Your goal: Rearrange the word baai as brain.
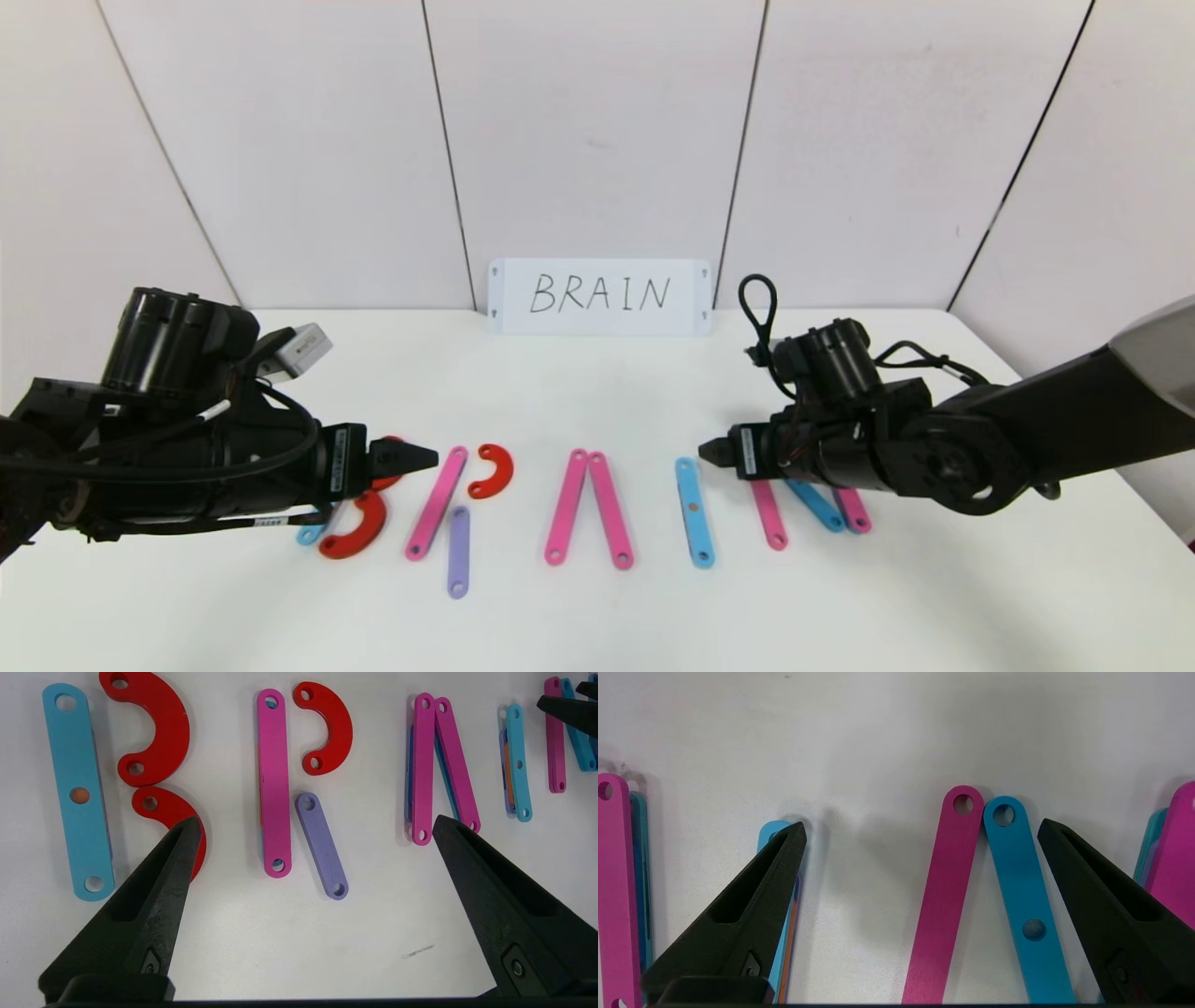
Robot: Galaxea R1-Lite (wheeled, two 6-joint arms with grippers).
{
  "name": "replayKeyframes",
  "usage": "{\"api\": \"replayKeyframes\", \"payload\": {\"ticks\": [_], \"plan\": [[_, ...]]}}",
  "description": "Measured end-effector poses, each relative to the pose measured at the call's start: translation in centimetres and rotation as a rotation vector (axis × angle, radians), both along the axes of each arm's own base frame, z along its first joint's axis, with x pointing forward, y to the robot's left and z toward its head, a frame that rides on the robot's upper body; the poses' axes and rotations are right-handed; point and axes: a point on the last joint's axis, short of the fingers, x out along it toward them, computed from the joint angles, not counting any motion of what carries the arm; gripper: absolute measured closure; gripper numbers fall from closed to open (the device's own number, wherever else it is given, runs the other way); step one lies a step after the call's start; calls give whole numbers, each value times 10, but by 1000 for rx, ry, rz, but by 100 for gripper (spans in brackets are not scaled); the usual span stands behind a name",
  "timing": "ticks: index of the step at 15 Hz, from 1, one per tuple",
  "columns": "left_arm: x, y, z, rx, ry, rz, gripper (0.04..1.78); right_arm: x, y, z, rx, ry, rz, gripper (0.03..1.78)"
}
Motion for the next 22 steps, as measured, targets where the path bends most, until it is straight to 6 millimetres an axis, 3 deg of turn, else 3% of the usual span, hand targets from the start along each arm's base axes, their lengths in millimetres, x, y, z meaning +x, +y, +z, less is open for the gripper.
{"api": "replayKeyframes", "payload": {"ticks": [8, 11, 14, 18, 22], "plan": [[-1, 0, -2, 9, 1, -6, 9, -4, -15, 18, -11, -44, -38, 7], [-6, 1, 3, 18, -34, -14, 9, -7, -30, 38, -23, -94, -66, 7], [-19, 5, 15, 5, -101, -16, 9, -23, -46, 58, -18, -129, -84, 7], [-52, 13, 35, 11, -233, -27, 9, -73, -71, 84, -6, -178, -90, 7], [-104, 26, 42, 36, -350, -37, 9, -139, -97, 109, 15, -238, -88, 7]]}}
